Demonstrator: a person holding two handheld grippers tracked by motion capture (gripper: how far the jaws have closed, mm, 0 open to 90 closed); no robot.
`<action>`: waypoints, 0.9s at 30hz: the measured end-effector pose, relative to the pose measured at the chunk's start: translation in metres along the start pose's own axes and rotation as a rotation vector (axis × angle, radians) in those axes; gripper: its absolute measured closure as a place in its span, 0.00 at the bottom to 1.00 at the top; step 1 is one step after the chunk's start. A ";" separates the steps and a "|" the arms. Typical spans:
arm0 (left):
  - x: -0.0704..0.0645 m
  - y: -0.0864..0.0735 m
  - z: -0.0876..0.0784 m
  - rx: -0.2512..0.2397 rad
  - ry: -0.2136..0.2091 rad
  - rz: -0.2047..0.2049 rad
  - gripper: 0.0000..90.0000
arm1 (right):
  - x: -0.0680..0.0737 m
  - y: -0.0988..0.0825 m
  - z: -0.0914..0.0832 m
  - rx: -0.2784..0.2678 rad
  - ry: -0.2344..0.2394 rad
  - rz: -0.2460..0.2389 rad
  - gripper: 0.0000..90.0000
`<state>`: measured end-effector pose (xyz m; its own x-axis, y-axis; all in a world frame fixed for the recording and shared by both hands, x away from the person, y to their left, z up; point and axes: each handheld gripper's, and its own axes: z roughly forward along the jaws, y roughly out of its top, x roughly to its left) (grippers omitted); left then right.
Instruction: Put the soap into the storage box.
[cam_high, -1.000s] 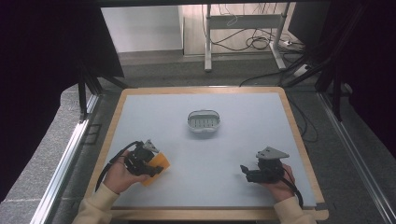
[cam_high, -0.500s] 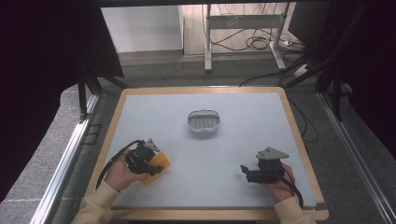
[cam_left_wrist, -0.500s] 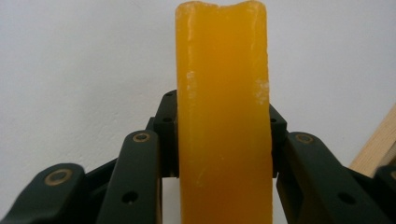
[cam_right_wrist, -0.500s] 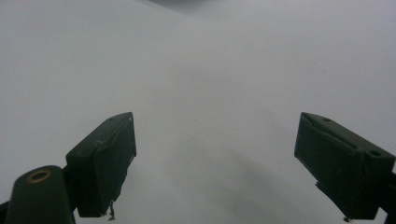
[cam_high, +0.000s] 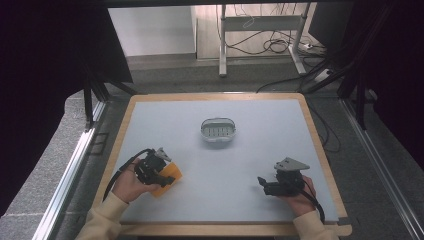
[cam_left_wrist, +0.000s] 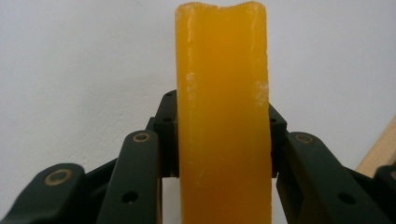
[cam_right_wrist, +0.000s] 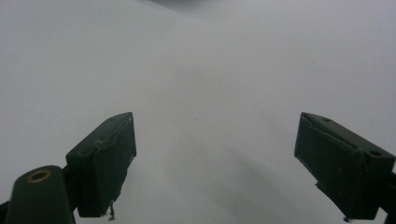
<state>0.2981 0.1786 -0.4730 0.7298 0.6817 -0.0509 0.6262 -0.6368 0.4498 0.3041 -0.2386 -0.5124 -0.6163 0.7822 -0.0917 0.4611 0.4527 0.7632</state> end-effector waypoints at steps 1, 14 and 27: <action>-0.001 0.000 0.000 0.002 0.005 0.004 0.69 | 0.000 0.000 0.000 -0.001 0.000 0.001 0.14; 0.002 0.002 -0.005 -0.001 -0.008 0.016 0.69 | 0.001 0.000 0.000 0.000 -0.002 0.000 0.14; 0.007 0.010 -0.003 0.010 -0.009 0.020 0.69 | 0.000 0.000 0.000 0.004 -0.002 -0.003 0.14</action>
<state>0.3083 0.1779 -0.4664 0.7446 0.6657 -0.0496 0.6142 -0.6541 0.4415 0.3041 -0.2386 -0.5129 -0.6161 0.7819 -0.0954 0.4616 0.4565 0.7606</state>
